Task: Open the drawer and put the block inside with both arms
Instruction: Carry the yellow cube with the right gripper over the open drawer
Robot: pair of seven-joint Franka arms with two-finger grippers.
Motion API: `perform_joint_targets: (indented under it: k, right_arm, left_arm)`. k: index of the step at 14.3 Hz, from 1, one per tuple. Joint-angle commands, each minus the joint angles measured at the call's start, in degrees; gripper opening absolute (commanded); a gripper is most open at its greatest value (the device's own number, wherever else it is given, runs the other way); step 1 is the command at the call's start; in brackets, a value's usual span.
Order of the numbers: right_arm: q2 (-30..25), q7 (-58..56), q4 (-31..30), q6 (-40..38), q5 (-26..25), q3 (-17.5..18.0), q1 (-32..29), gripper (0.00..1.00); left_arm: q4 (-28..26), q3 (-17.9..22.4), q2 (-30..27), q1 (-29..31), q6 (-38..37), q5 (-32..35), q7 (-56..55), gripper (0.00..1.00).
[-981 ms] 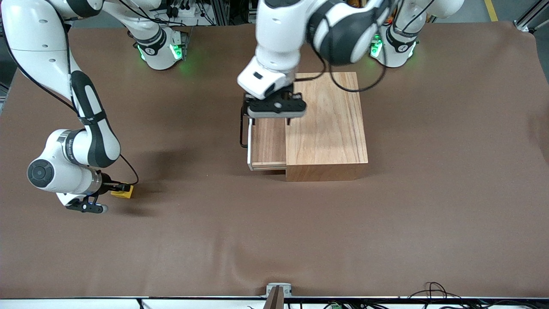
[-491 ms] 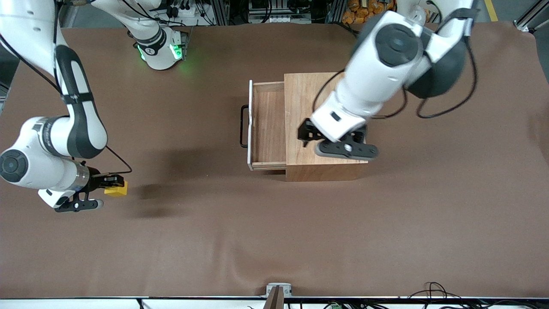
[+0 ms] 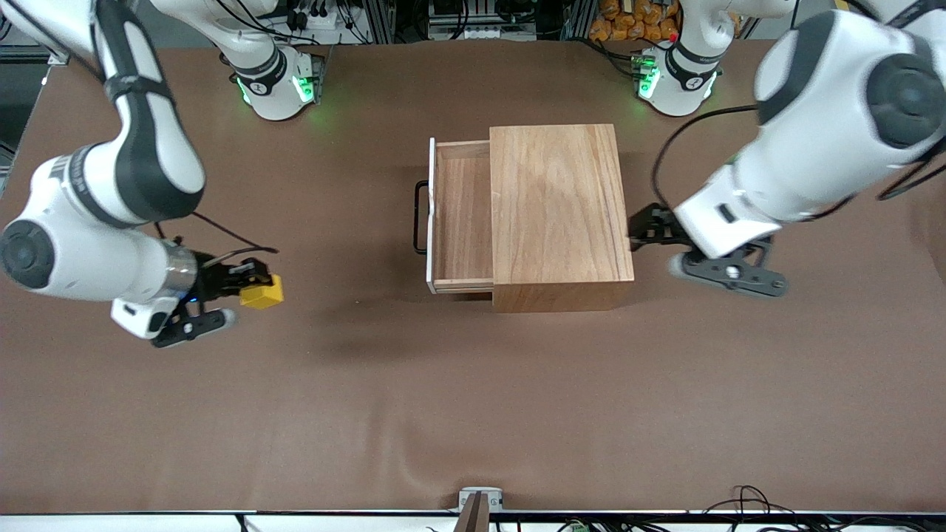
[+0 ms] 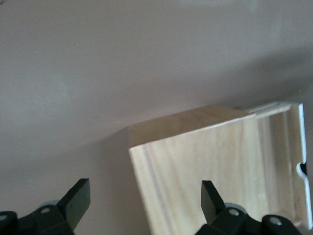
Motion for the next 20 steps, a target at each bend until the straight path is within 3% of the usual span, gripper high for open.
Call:
perform_joint_targets:
  k: [1,3,6,9,12,16,18,19,20]
  right_arm:
    - [-2.00,11.57,0.25,0.12,-0.39,0.33,9.04,0.00]
    - [-1.74,17.56,1.31,2.31,-0.92,-0.02,16.08,0.00]
    - [-1.21,30.82,0.52,5.31,-3.12,0.07,23.22,0.00]
    - [-0.25,39.72,-0.79,5.57,-3.12,0.07,28.40,0.00]
    - [2.21,44.13,-0.62,7.33,-2.86,-0.02,29.74,0.00]
    - [5.90,46.14,-0.71,10.23,-3.30,-0.11,32.72,0.00]
    - [6.79,46.86,-0.79,10.67,-3.30,-0.02,33.25,0.00]
    - [7.14,46.86,-0.88,10.58,-3.30,-0.11,33.52,0.09]
    - [7.31,46.86,-0.88,10.41,-3.30,-0.02,33.52,0.40]
  left_arm:
    - [-1.42,-2.77,-2.89,5.86,-3.92,-0.04,7.49,1.00]
    - [-1.86,-2.06,-4.64,8.14,-6.99,1.44,10.23,1.00]
    - [-8.34,-1.63,-12.88,10.79,-9.29,1.63,11.13,1.00]
    - [-18.27,-1.80,-22.73,14.02,-9.29,3.91,10.67,1.00]
    - [-22.33,-1.53,-28.02,14.48,-9.64,5.92,10.42,1.00]
    - [-22.17,-1.53,-28.22,14.39,-9.03,9.08,10.15,1.00]
    - [-17.62,-1.45,-24.10,14.04,-8.33,11.02,10.85,1.00]
    - [-15.60,-1.01,-21.82,13.96,-8.33,11.47,11.29,1.00]
    - [-14.44,0.56,-20.14,13.87,-7.98,11.21,11.64,1.00]
